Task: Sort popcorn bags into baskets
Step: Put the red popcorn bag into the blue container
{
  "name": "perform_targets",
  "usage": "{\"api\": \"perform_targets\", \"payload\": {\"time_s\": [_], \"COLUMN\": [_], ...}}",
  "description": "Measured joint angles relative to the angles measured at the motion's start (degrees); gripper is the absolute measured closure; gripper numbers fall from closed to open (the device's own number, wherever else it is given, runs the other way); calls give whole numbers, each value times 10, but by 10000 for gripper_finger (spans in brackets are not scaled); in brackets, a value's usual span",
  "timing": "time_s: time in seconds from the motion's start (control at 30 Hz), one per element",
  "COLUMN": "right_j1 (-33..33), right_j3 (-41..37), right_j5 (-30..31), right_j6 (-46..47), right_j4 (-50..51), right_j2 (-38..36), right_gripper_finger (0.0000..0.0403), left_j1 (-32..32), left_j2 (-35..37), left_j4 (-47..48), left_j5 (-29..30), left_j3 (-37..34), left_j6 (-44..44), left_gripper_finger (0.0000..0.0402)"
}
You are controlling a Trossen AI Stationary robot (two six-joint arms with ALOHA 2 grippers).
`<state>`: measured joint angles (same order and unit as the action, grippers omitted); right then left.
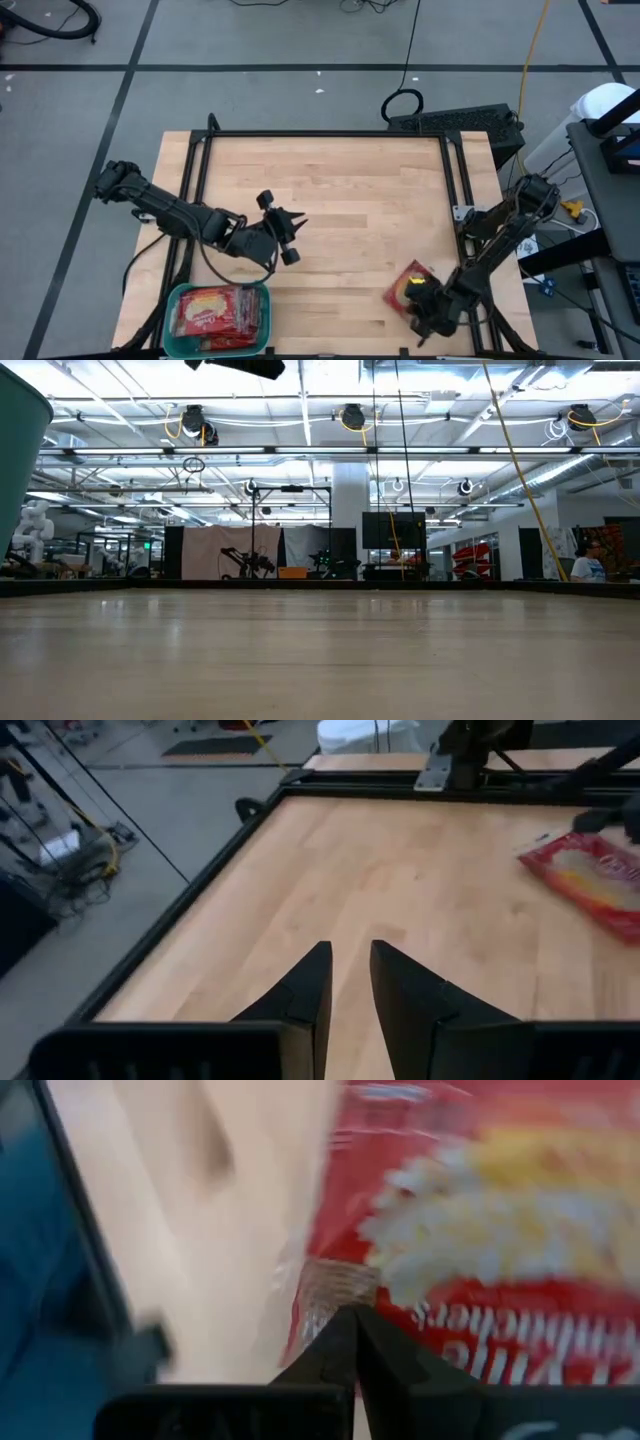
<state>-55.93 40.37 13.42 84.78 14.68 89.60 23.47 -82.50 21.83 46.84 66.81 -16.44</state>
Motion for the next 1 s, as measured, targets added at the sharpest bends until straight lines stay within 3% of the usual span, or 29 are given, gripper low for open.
{"api": "perform_targets", "payload": {"time_s": [0.23, 0.33, 0.47, 0.57, 0.77, 1.0], "right_j1": [135, 203, 257, 265, 251, 214], "right_j3": [-5, -6, -6, -6, -10, -91], "right_j5": [91, 87, 31, 0, -1, 11], "right_j6": [-236, -339, -455, -522, -594, -567], "right_j4": [-81, -106, -133, -161, -157, -167], "right_j2": [3, 4, -2, -15, -64, -130], "right_gripper_finger": [402, 403, 403, 403, 403, 403], "left_j1": [-10, -10, -10, -10, -15, -18], "left_j2": [0, 0, 0, -12, -65, -136], "left_j4": [-46, -77, -109, -134, -195, -300], "left_j5": [-8, -8, -9, -9, -14, -70], "left_j3": [0, 0, 0, 0, 0, 0], "left_j6": [-5, -4, -7, -15, -9, 41], "left_gripper_finger": [325, 325, 325, 325, 325, 325]}}
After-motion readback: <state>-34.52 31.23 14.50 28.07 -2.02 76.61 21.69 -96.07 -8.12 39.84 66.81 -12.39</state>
